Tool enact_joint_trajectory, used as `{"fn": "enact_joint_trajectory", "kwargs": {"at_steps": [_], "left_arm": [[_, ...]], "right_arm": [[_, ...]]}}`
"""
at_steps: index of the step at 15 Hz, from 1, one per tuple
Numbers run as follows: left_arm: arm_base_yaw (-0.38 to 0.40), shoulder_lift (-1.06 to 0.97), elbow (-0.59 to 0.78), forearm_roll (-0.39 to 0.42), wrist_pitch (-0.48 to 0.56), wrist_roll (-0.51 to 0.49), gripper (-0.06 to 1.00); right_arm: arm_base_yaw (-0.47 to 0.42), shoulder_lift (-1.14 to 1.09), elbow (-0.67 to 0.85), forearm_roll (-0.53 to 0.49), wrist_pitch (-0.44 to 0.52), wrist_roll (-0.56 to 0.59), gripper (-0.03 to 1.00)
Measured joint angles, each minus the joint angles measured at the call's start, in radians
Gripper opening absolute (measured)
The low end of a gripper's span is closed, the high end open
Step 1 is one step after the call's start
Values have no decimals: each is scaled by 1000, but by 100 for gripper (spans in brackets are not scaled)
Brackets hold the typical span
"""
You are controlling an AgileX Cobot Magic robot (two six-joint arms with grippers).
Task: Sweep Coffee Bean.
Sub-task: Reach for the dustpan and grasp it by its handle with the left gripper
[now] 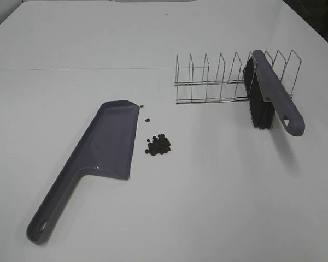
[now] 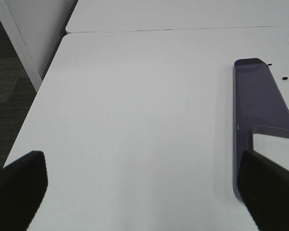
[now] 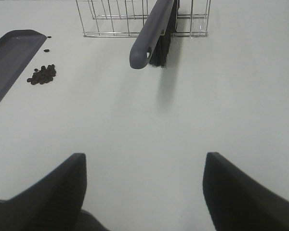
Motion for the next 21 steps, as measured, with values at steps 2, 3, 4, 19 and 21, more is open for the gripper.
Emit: {"fn": "enact_joint_trajectory", "kwargs": {"at_steps": [2, 3, 4, 19, 21], "left_arm": [[0, 0, 0, 0, 0, 0, 99], [0, 0, 0, 0, 0, 0, 99], [0, 0, 0, 0, 0, 0, 99], [0, 0, 0, 0, 0, 1, 99], [0, 0, 0, 0, 0, 1, 99]], "right_arm": [[0, 0, 0, 0, 0, 0, 60], [0, 0, 0, 0, 0, 0, 60], [0, 0, 0, 0, 0, 0, 60], [0, 0, 4, 0, 1, 0, 60], [0, 0, 4, 0, 1, 0, 60]]}}
